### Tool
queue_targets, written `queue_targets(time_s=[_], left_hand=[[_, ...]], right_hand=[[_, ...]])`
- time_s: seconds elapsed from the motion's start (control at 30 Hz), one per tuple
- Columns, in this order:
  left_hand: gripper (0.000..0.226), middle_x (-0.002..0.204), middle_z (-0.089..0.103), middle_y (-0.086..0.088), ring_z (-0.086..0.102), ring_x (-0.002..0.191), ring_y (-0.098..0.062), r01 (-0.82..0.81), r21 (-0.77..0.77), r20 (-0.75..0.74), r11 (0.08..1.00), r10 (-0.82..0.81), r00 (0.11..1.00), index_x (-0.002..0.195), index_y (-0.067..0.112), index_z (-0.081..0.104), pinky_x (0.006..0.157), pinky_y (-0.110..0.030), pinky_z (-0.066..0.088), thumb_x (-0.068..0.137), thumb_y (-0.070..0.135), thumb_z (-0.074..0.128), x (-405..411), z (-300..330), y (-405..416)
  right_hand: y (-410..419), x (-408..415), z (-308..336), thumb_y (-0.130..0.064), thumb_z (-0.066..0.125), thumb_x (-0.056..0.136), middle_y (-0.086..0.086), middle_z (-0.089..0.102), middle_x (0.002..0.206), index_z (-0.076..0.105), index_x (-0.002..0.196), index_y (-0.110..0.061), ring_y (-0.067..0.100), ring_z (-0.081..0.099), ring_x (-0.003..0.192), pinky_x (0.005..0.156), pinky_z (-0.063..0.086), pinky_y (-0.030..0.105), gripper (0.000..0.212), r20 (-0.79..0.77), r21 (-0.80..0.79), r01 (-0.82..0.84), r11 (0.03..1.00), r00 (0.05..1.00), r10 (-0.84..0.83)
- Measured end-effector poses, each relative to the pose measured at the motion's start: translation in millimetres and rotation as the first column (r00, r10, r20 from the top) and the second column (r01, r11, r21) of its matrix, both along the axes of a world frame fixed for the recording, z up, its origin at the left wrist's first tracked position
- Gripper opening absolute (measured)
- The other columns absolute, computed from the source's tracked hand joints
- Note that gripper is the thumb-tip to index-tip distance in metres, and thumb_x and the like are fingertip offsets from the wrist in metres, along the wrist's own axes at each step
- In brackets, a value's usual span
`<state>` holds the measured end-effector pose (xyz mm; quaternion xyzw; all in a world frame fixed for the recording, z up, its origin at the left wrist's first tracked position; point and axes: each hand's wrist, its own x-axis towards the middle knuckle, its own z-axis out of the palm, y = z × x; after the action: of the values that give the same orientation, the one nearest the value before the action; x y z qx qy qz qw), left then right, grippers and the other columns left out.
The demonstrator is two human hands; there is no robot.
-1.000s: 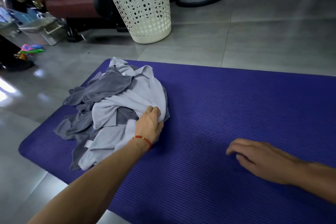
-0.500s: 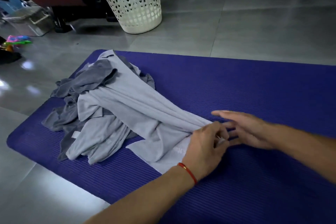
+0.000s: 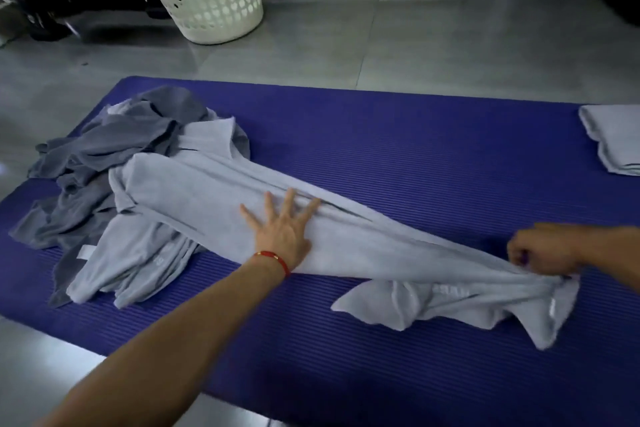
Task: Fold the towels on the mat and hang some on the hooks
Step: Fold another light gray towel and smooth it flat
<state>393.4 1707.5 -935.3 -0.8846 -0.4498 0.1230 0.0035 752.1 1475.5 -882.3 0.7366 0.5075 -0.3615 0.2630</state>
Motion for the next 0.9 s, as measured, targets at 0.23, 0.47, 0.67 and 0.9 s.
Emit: queue_targets(time_s=[0.23, 0.47, 0.67, 0.9], left_hand=[[0.013, 0.098, 0.073, -0.005, 0.066, 0.095, -0.026, 0.113, -0.049, 0.613, 0.992, -0.060, 0.788, 0.096, 0.011, 0.070, 0.106, -0.043, 0.038, 0.091, 0.006, 0.060, -1, -35, -39], [0.031, 0.135, 0.063, 0.001, 0.059, 0.125, -0.012, 0.709, -0.199, 0.839, 0.677, -0.256, 0.480, 0.132, 0.018, 0.063, 0.103, -0.031, 0.049, 0.102, 0.027, 0.060, 23, 14, -159], [0.035, 0.135, 0.061, -0.001, 0.058, 0.119, -0.019, 0.181, -0.012, 0.768, 0.983, -0.107, 0.631, 0.127, 0.015, 0.064, 0.095, -0.040, 0.053, 0.093, 0.021, 0.057, -26, -14, -79], [0.063, 0.135, 0.057, -0.021, 0.041, 0.132, -0.042, -0.415, -0.187, 0.281, 0.890, 0.453, 0.846, 0.142, 0.006, 0.046, 0.103, -0.057, 0.036, 0.090, 0.038, 0.065, -55, -30, 55]], right_hand=[[33, -64, -14, -0.039, 0.047, 0.103, -0.013, 0.039, 0.143, 0.035, 0.148, -0.036, 0.013, 0.045, 0.134, 0.108, 0.041, 0.037, 0.047, -0.089, 0.352, -0.074, 0.933, 0.990, 0.112], [89, -108, 6, -0.051, 0.032, 0.107, -0.016, 0.033, 0.159, 0.032, 0.154, -0.049, 0.005, 0.029, 0.148, 0.120, 0.023, 0.033, 0.047, -0.413, 0.486, 0.155, 0.860, 0.908, 0.070], [41, -95, -18, -0.054, 0.032, 0.105, -0.038, 0.036, 0.129, 0.051, 0.126, -0.052, 0.003, 0.041, 0.129, 0.106, 0.039, 0.031, 0.028, -0.269, 0.243, -0.299, 0.923, 0.893, 0.360], [16, -100, -12, -0.055, 0.042, 0.084, -0.022, 0.066, 0.103, 0.066, 0.108, -0.042, 0.004, 0.057, 0.098, 0.091, 0.050, 0.033, 0.037, -0.236, 0.203, -0.325, 0.924, 0.899, 0.368]])
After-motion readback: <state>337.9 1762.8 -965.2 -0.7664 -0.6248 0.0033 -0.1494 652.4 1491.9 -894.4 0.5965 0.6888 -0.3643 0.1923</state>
